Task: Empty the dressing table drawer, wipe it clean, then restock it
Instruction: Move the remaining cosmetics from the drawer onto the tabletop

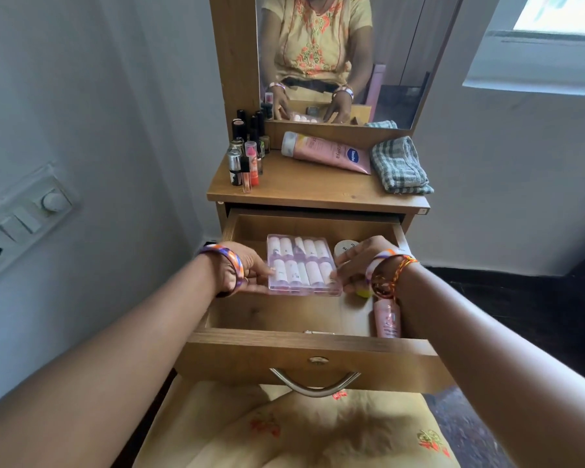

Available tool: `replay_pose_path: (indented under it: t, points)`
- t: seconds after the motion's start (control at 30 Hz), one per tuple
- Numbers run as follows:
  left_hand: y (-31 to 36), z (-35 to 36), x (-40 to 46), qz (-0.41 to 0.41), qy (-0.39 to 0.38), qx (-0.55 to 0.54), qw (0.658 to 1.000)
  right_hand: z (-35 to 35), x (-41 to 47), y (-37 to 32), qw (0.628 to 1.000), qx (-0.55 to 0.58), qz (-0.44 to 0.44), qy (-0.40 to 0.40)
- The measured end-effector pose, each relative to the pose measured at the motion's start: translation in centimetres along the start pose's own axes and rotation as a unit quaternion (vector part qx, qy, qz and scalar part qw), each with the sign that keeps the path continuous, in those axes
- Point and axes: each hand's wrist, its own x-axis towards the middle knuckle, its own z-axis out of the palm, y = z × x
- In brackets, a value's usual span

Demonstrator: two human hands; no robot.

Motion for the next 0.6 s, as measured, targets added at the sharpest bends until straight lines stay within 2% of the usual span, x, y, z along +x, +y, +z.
replay_pose_path:
  t: [0.13, 0.23, 0.4, 0.47, 0.6]
  points:
    - [1.3, -1.1, -0.3, 0.052, -0.007, 0.016, 0.998, -1.0, -2.1, -0.4, 0.985, 0.161, -0.036, 0.052]
    - [2.6, -0.8, -1.2, 0.073, -0.014, 0.022, 0.997, -1.9, -2.7, -0.8, 0.979, 0.18, -0.063, 0.069]
    - [4.7, 0.8, -1.6, 0.128, -0.003, -0.029, 0.991, -3.4, -2.2, -2.1, 0.961, 0.219, -0.125, 0.111]
    - [5.4, 1.6, -1.4, 0.143, 0.009, -0.05, 0.988, -3.6, -1.7, -2.3, 0.958, 0.202, -0.158, 0.129]
    - [6.4, 2.3, 0.2, 0.145, 0.026, -0.084, 0.985, -3.4, -0.1, -2.2, 0.956, 0.076, -0.203, 0.198]
